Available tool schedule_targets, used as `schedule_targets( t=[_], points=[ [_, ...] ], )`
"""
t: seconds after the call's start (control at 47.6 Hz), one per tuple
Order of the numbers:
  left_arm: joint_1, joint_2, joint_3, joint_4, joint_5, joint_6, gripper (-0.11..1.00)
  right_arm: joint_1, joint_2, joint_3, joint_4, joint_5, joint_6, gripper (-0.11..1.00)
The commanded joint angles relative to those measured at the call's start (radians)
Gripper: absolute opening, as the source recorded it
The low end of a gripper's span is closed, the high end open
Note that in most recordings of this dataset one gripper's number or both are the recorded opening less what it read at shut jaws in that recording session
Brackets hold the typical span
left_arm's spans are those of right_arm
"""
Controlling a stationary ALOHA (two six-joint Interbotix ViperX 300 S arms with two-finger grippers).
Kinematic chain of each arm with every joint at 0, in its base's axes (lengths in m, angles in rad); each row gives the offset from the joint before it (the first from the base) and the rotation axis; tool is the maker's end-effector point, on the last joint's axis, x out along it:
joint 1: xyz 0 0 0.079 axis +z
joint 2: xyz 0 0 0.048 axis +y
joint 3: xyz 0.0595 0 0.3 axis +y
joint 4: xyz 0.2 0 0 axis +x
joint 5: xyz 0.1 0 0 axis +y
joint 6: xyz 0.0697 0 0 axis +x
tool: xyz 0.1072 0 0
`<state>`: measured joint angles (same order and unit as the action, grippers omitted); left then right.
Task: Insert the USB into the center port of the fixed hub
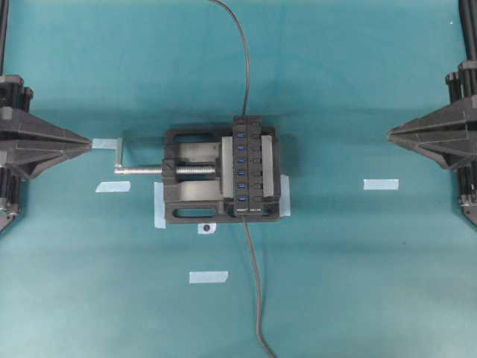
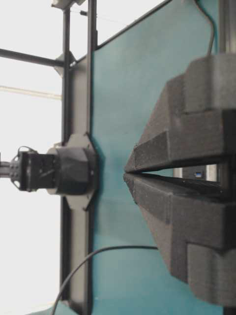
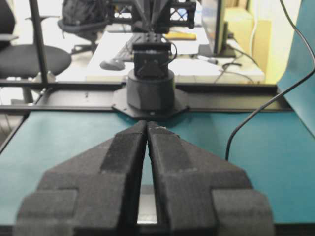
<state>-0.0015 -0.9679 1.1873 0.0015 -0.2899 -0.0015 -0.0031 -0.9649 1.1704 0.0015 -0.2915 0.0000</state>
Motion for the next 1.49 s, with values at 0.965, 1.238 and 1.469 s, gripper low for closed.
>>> schedule_targets(
  t=[0.965,1.238,1.469],
  points=[
    [-0.002,-0.015,-0.048,0.003,0.245,-0.044,0.02,-0.083,-0.067,-0.041,0.086,0.443,0.218,0.0],
    [-0.002,-0.006,-0.064,0.003,0.328,-0.044,0.02,-0.083,-0.015,-0.087,0.077,0.555,0.216,0.0],
    [0.0,0.034,-0.083,0.003,0.37,-0.069,0.02,-0.092,0.043,-0.124,0.057,0.592,0.216,0.0]
  ],
)
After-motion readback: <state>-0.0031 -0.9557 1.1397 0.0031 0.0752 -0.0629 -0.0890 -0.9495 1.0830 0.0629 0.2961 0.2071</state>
